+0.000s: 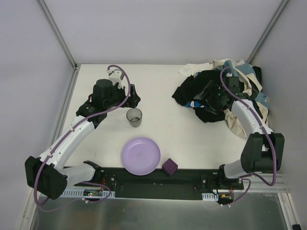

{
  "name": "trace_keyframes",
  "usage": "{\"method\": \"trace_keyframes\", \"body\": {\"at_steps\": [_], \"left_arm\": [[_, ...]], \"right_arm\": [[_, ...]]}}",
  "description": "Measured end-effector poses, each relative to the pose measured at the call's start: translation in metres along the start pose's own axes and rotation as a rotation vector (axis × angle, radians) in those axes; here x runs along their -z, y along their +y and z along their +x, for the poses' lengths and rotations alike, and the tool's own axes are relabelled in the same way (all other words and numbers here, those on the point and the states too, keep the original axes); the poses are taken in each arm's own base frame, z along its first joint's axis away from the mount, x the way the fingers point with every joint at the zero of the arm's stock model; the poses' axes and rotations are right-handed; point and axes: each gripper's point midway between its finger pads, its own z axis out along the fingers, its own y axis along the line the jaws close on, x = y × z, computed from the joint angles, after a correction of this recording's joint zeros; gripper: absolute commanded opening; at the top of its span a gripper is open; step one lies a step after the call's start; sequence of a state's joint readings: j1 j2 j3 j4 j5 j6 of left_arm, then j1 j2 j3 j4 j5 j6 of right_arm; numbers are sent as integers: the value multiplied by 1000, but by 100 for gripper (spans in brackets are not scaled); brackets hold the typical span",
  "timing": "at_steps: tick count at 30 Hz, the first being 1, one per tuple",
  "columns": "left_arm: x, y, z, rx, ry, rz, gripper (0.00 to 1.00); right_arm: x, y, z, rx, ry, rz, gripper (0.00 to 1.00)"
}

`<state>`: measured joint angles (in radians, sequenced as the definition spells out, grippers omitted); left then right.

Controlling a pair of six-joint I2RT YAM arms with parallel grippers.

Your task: Pick out a specific cloth from the pile

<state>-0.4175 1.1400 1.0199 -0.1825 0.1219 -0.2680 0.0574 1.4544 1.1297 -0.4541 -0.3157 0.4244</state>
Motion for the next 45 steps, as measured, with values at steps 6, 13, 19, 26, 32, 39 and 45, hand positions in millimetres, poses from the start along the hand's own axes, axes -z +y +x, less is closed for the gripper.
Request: {"method": "trace_keyframes", "body": {"at_steps": [6, 13, 19, 26, 32, 39, 45], "left_arm": [[0, 0, 0, -9, 0, 0, 99], [0, 1, 0, -26, 0, 0, 99], [-2, 2, 2, -28, 6, -2, 99], [-7, 4, 7, -29, 26, -8, 99], [-10, 6, 10, -29, 39, -12, 99], [-15, 8, 14, -26, 56, -17, 99], [-18, 9, 15, -25, 64, -19, 99]], "right_arm": [[-18, 10, -5, -82, -4, -48, 96], [-40, 2, 2, -161, 26, -41, 96], [-51, -7, 2, -182, 39, -15, 97], [-68, -28, -3, -232, 57, 31, 97], [-73, -25, -17, -246, 44, 24, 87], [-77, -26, -34, -281, 34, 1, 53], [-80, -24, -45, -301, 24, -34, 23]]}}
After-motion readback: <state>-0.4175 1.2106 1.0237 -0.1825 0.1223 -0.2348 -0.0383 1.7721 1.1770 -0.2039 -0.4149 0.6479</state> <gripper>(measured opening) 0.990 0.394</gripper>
